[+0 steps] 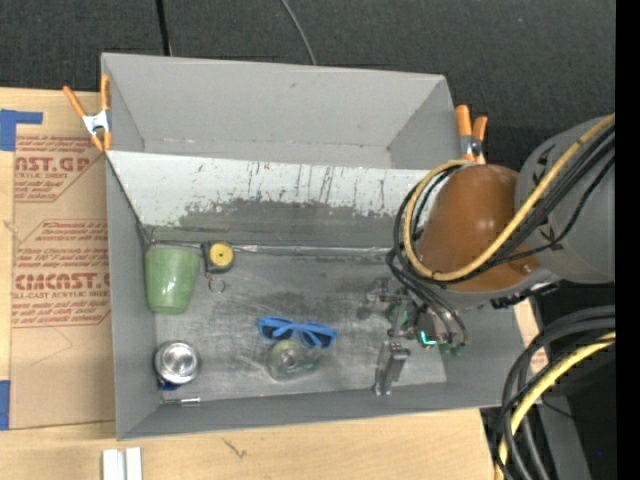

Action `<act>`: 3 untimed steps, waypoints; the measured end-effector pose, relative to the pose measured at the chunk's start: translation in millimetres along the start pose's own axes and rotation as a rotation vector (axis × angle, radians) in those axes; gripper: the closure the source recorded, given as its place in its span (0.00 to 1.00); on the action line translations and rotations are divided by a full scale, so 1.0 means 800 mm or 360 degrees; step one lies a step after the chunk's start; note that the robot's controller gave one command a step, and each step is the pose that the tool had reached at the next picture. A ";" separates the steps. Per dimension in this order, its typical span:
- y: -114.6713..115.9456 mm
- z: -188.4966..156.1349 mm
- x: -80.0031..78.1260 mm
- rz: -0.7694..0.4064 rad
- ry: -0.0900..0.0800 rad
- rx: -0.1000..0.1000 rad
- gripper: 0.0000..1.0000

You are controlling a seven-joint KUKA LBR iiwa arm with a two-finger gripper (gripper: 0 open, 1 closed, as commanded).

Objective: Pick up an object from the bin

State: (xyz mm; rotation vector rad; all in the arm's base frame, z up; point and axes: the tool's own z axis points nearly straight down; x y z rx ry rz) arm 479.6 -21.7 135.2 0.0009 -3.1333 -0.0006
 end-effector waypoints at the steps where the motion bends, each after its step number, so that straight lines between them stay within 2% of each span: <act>1: 0.084 0.079 -0.055 -0.0507 -0.0024 0.0004 0.00; 2: 0.085 0.076 -0.058 -0.0504 -0.0043 0.0001 1.00; 3: 0.087 -0.098 -0.054 -0.0453 -0.0030 0.0003 1.00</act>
Offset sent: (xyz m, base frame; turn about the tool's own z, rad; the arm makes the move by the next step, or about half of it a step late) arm 0.0410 0.0665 -0.0652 -0.3174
